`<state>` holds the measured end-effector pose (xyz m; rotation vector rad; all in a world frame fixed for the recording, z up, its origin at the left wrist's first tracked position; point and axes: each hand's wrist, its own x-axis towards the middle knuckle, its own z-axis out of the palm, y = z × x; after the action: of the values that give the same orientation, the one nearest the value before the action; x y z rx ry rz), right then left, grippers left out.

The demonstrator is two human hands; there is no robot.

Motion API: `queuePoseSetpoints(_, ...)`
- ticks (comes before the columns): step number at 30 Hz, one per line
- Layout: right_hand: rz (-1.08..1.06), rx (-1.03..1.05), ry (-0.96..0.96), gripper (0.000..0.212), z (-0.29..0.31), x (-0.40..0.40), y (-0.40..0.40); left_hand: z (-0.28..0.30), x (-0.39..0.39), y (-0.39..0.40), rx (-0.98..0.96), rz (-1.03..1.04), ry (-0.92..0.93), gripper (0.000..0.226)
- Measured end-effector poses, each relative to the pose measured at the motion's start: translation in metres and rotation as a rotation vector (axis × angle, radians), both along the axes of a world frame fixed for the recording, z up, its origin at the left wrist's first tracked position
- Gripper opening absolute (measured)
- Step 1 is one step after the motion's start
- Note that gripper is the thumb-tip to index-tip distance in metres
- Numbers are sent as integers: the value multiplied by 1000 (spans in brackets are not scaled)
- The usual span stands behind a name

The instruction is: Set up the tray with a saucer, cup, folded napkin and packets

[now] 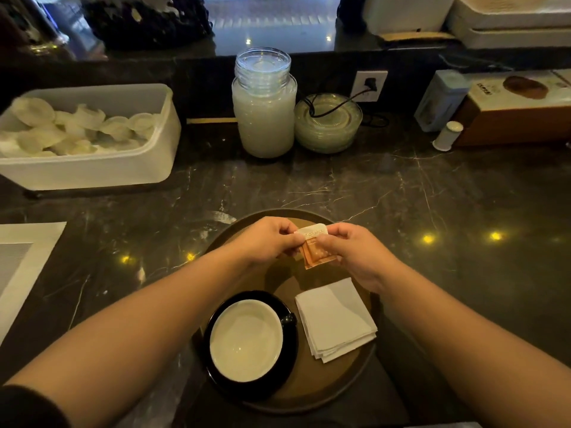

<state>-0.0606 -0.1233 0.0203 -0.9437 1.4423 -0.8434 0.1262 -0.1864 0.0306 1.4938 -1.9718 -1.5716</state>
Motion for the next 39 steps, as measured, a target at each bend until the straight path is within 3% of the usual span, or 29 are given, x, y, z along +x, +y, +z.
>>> queuePoseSetpoints(8,61,167,279,11,-20,-8,-14,-21,-18,-6,89,-67,-150,17)
queuePoseSetpoints(13,60,213,463,12,-41,-2,-21,-39,-28,-12,50,-129,-308,17)
queuePoseSetpoints(20,234,84,936,32,-55,0,-18,-44,-35,-14,-57,-221,-521,26)
queuePoseSetpoints(23,275,24,1055,29,-55,1,-14,-43,-39,-13,-76,-233,-581,28)
queuePoseSetpoints(30,282,-88,1147,26,-55,3,-9,-43,-43,-9,-157,-224,-669,25)
queuePoseSetpoints(35,357,-161,1208,21,-54,3,-3,-42,-35,-2,-254,-192,-635,21)
queuePoseSetpoints(39,340,-260,1138,24,-36,-3,0,-32,-20,3,-332,-141,-589,21)
